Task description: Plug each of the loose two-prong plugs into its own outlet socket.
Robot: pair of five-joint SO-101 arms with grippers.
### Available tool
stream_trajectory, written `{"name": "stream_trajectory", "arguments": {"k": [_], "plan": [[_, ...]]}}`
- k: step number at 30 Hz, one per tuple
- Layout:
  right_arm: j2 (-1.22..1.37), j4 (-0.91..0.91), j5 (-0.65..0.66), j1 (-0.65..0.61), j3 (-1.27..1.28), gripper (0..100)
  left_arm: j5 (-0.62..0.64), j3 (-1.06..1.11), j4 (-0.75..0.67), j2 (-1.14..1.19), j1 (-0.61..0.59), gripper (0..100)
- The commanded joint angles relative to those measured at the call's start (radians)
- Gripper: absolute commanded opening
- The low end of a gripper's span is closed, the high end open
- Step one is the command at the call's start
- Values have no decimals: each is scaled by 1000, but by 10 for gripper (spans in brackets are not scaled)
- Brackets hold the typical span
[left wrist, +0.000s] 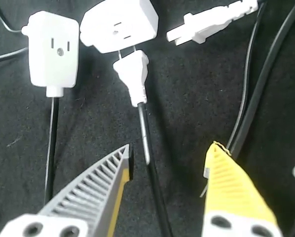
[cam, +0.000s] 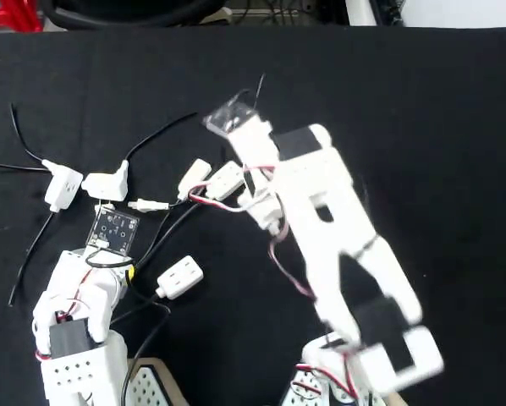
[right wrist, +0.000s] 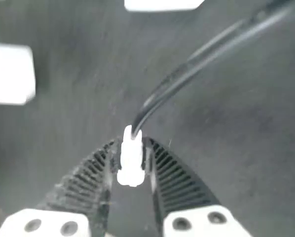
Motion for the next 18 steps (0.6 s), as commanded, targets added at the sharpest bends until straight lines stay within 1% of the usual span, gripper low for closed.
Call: {"name": "stream_trajectory", "arguments": {"k": [1, 5, 8, 11, 14, 16, 18], "plan": [[-160, -279, -140, -80, 128, 12, -2, 18, 6, -5, 58, 241], [-231, -574, -250, -158, 300, 12, -2, 18, 18, -5, 94, 241], [-265, -720, -307, -186, 401, 12, 0, 18, 18, -6, 96, 241], [-297, -796, -368, -196, 464, 12, 0, 18, 18, -8, 117, 241], [-331, -839, -425, -215, 503, 12, 9, 13, 15, -9, 185, 241], [-367, -839, -451, -224, 524, 12, 61, 8, 6, -9, 232, 246], [-435, -842, -476, -224, 565, 11, 109, -7, -41, -11, 278, 246]]}}
